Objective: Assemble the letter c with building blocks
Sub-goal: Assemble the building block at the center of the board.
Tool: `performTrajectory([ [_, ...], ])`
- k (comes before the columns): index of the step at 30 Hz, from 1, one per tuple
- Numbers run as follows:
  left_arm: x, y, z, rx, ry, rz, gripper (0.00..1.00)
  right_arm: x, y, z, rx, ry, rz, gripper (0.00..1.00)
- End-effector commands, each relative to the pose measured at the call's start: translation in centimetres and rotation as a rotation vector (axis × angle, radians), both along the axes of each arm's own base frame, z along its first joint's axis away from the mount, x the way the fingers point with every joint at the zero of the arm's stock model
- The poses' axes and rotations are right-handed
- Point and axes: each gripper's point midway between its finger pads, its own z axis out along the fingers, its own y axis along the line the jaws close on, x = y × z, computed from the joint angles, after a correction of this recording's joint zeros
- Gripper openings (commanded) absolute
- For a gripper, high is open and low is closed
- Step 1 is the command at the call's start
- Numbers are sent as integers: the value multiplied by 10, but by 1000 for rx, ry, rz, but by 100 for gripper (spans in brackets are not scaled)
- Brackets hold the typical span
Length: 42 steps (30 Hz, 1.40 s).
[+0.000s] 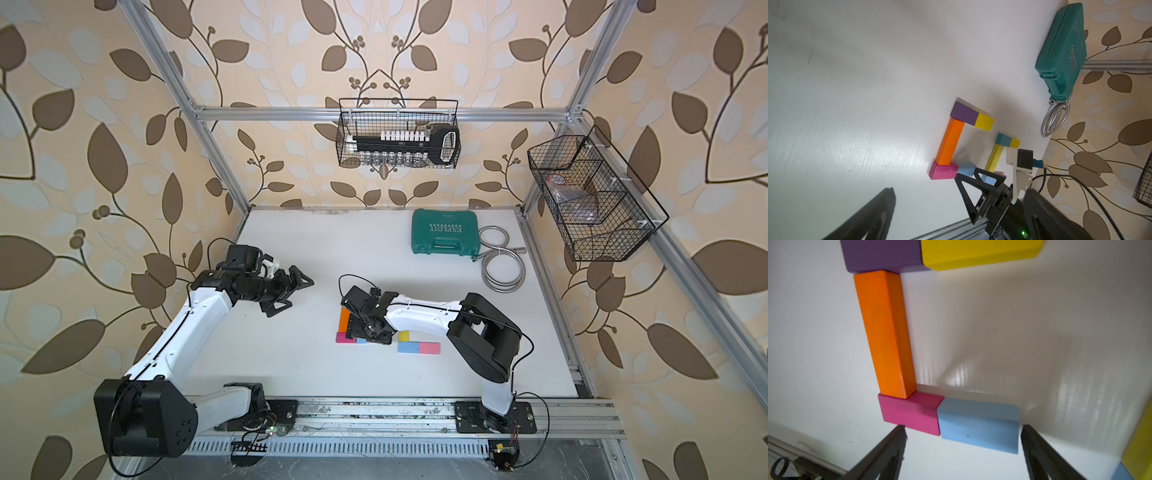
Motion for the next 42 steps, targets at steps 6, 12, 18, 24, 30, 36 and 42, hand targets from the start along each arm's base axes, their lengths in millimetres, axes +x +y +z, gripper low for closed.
performTrajectory([
  [6,2,-4,15,-15,-45,-5,99,-1,8,-1,-1,5,9,85],
  [12,3,-4,16,-16,-47,-4,99,-1,8,-1,0,4,10,85],
  [18,3,-4,15,-15,-48,-4,99,-2,9,-2,0,5,12,85],
  [24,2,-4,14,-16,-45,-4,99,-2,10,-2,-2,6,14,85],
  [30,3,-4,15,-16,-47,-4,99,-3,11,0,7,2,15,85],
  [36,3,-5,13,-21,-45,-2,99,-5,16,2,11,3,28,85],
  [42,3,-5,15,-16,-48,-3,99,-7,14,2,7,4,25,85],
])
